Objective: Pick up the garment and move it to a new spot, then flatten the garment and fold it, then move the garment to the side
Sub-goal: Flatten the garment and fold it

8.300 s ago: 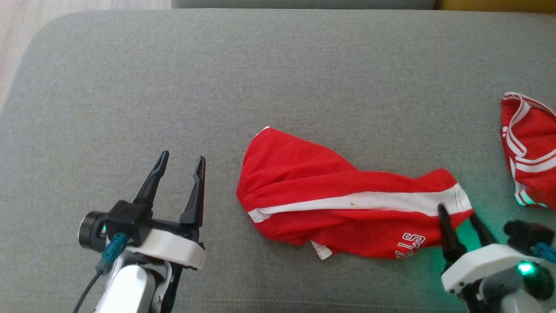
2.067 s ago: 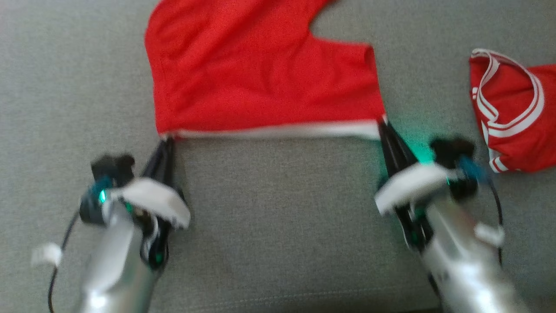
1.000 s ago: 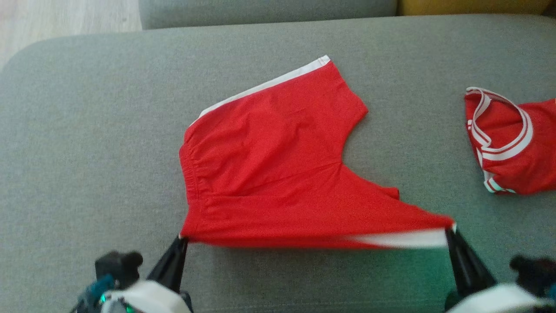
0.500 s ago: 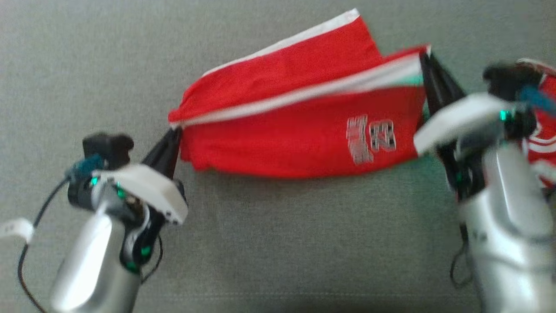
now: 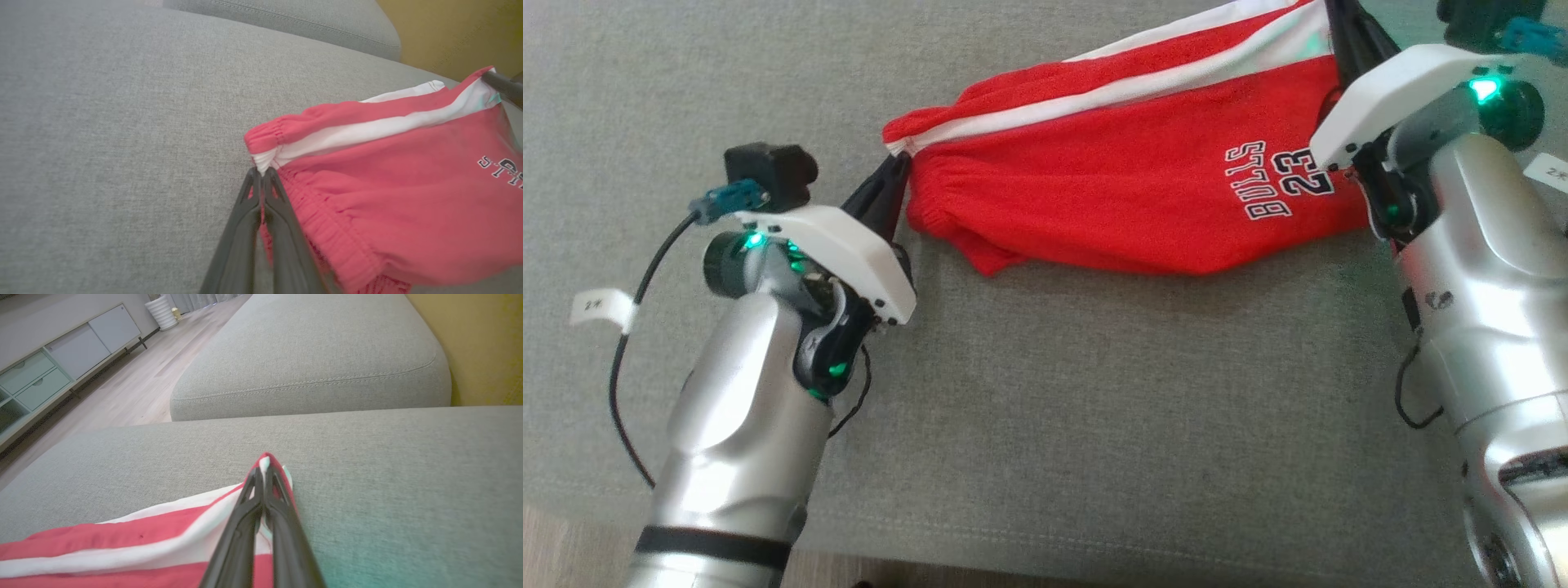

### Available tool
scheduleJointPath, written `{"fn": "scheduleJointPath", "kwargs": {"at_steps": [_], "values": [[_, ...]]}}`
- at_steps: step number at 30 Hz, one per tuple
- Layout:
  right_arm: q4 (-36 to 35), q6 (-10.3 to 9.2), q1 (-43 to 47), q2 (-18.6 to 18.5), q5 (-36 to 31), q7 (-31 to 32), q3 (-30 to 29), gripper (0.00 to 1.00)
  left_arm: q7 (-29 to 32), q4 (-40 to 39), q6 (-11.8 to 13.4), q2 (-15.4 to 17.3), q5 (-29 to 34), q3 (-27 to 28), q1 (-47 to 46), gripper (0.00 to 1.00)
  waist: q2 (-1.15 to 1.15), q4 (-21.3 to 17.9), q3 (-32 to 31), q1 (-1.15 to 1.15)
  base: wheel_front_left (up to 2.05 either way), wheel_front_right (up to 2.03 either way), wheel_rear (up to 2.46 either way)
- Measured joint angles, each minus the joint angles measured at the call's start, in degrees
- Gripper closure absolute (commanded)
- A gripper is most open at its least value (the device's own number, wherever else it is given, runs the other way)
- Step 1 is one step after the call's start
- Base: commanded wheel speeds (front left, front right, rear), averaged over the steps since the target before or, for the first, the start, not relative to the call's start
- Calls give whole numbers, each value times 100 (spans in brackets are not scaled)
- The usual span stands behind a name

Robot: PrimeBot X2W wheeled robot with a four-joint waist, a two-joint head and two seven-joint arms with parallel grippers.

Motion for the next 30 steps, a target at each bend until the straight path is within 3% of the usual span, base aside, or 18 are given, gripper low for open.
{"fn": "scheduleJointPath", "kwargs": {"at_steps": [4,5,6,7,9,10,11,16,21,30], "values": [[475,1,-280,-11,174,-326,318,100,-129,464,-101,-101,-115,-116,-268,100,0,87,72,0,0,0,0],[571,0,-338,-12,229,-399,392,85,-165,572,-130,-115,-126,-153,-321,100,0,95,81,0,0,0,0],[665,0,-387,-12,289,-466,468,55,-188,660,-151,-134,-162,-168,-367,100,0,98,86,0,0,0,0],[738,0,-422,-12,354,-545,542,0,-244,737,-156,-142,-176,-181,-399,100,0,96,88,0,0,0,0],[829,0,-459,-14,459,-733,699,0,-314,848,-178,-158,-278,-190,-436,61,0,86,92,0,0,0,0],[869,0,-467,-14,499,-823,791,0,-382,890,-193,-166,-334,-190,-444,24,0,76,88,0,0,0,0],[907,0,-467,-14,537,-942,856,0,-446,927,-193,-169,-359,-202,-448,0,0,67,78,0,0,0,0],[851,0,-458,-123,611,-1523,1169,0,-976,970,-169,-160,-357,-182,-385,0,0,-2,-29,0,0,0,0],[223,0,-242,-302,385,-1671,1168,0,-1678,748,208,-113,-186,-122,6,0,0,-144,-148,0,0,0,0],[-1933,0,1563,-400,-753,-1688,-48,0,-1982,-610,982,115,633,115,759,0,0,-405,-423,0,0,0,0]]}}
